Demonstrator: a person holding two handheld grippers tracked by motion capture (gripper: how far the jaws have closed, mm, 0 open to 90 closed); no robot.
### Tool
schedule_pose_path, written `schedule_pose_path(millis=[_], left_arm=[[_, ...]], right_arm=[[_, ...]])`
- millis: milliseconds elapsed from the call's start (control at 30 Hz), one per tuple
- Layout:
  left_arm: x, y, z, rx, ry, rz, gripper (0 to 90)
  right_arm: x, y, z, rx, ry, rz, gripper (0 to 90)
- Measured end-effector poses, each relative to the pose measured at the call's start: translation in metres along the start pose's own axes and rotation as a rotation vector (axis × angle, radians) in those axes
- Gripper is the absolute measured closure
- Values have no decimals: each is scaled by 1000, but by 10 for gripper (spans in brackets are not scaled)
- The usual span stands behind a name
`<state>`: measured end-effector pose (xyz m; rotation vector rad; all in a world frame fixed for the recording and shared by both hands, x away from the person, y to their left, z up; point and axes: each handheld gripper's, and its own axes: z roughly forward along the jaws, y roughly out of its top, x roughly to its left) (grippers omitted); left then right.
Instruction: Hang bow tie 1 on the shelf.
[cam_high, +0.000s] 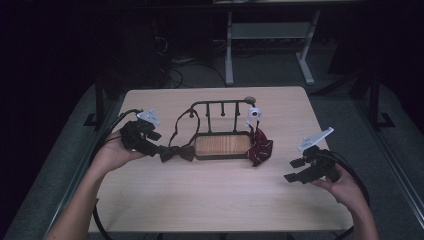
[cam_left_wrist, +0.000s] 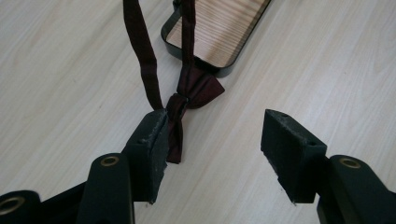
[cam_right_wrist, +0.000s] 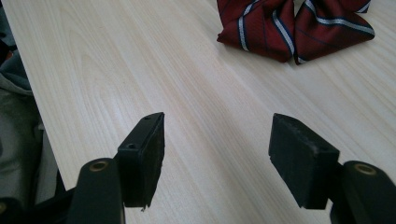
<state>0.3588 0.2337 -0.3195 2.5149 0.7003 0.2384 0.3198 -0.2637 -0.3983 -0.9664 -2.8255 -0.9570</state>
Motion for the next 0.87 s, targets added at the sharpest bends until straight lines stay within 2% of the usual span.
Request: schedule_pose_path(millis=[400, 667, 700, 833, 867], left_arm=[[-6, -14, 6, -1, -9, 5, 357], [-11, -26, 12, 4, -10, 13, 355], [-12, -28, 13, -4, -8, 4, 354], [-15, -33, 16, -9, -8, 17, 345], [-16, -35, 17, -16, -12, 9, 344]], right_arm=[[0, -1, 0, 2, -2, 2, 355], [-1, -1, 1, 4, -3, -1, 355], [-1, -1, 1, 5, -4, -3, 355], [0, -1, 2, 7, -2, -5, 355], [-1, -1, 2, 7, -2, -7, 355]])
